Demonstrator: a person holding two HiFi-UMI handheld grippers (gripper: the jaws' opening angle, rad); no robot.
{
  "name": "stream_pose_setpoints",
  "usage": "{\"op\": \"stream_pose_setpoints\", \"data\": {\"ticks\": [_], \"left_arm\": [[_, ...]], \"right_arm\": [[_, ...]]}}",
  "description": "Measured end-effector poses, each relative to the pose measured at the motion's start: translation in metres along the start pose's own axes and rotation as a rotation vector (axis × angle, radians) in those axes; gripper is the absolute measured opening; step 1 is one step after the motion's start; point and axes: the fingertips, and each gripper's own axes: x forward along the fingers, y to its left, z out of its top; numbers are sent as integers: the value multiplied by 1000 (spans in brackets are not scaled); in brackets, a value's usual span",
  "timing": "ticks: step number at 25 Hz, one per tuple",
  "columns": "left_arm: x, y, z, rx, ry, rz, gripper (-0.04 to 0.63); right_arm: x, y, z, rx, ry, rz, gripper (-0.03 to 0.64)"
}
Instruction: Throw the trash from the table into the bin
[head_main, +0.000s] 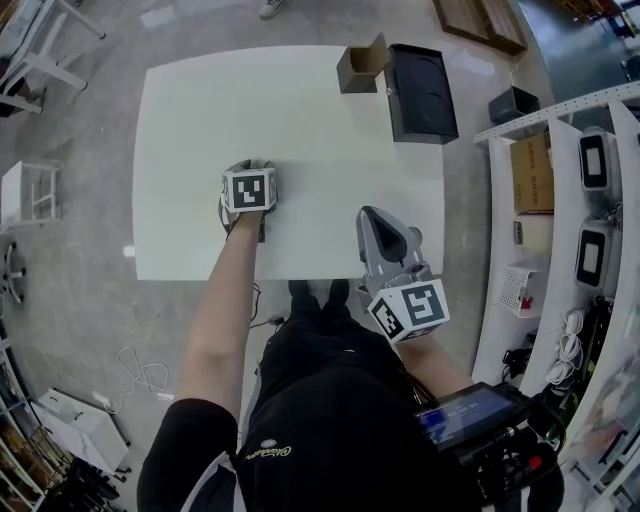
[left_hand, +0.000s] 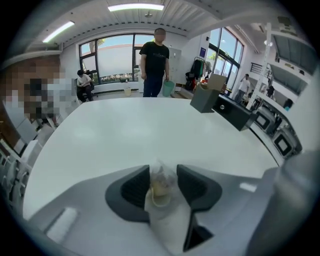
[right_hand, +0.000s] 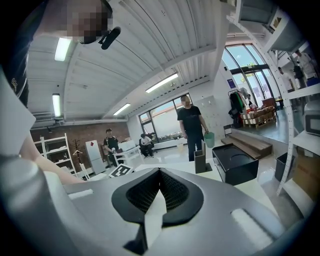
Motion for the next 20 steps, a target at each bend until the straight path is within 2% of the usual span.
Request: {"op": "stream_pose_setpoints", "data": {"ticks": [4,6,10,15,20], "left_arm": [[-2,3,1,22,0,12,154],[-5,5,1,40,-5,26,78],[-20,3,7,65,-57,36,58],[-52,-12,19,50,-153,9,54],[-119,-36,41,25,-328,-30,54]], "right_arm": [[-1,2,0,0,-2,-2,2],[-2,5,0,2,-3,-2,2],[-5,7,4,0,-19,0,2],[-11,5,11,-9,-41,2,2],[-21,9,29,-21,-85,12,2]]}}
